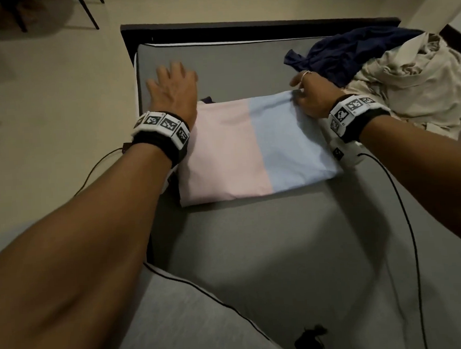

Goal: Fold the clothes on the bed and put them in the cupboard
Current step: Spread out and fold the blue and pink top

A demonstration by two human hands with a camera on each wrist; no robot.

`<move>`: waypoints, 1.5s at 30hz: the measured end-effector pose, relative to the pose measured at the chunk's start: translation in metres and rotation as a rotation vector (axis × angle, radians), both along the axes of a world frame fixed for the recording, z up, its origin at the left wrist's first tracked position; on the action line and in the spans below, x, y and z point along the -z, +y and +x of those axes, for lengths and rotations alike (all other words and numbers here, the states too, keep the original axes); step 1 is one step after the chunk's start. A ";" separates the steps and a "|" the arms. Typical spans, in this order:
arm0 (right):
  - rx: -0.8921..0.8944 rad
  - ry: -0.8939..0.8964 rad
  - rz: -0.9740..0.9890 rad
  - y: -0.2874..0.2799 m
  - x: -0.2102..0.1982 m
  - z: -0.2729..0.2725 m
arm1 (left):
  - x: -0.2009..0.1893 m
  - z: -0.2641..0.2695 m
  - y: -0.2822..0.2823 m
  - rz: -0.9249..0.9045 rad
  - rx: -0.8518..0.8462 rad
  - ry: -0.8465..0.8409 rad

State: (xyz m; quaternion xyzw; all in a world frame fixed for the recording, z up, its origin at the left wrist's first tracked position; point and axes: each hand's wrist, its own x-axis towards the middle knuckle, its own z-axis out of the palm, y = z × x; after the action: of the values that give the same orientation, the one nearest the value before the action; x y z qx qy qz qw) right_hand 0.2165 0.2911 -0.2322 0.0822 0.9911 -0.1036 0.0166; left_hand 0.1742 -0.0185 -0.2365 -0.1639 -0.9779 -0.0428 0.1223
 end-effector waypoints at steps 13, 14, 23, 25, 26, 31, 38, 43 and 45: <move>-0.414 -0.162 0.145 -0.053 0.034 0.049 | 0.054 0.053 0.029 -0.144 0.308 -0.432; -0.389 -0.183 0.144 -0.047 0.035 0.047 | 0.054 0.050 0.024 -0.154 0.283 -0.440; -0.379 -0.256 0.212 -0.016 0.035 0.050 | 0.046 0.041 -0.013 -0.160 0.086 -0.576; -0.369 -0.277 0.217 -0.009 0.033 0.051 | 0.042 0.045 -0.016 -0.187 0.074 -0.559; -0.360 -0.292 0.218 -0.006 0.030 0.051 | 0.039 0.047 -0.016 -0.199 0.080 -0.534; -0.289 -0.270 0.157 -0.002 0.009 0.056 | 0.011 0.072 0.001 -0.168 0.254 -0.451; -0.515 -0.308 0.125 -0.042 0.004 0.121 | 0.019 0.118 0.015 -0.462 0.424 -0.530; -0.552 -0.326 0.282 -0.033 0.037 0.153 | 0.023 0.122 0.001 -0.565 0.431 -0.566; -0.550 -0.314 0.280 -0.027 0.035 0.153 | 0.022 0.127 -0.008 -0.584 0.414 -0.535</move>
State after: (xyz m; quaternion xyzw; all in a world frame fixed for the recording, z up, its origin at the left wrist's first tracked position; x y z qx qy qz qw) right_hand 0.3694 0.2644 -0.2675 -0.1717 0.9661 0.0555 0.1849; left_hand 0.3010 -0.0262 -0.2583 -0.3672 -0.8928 0.1705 -0.1977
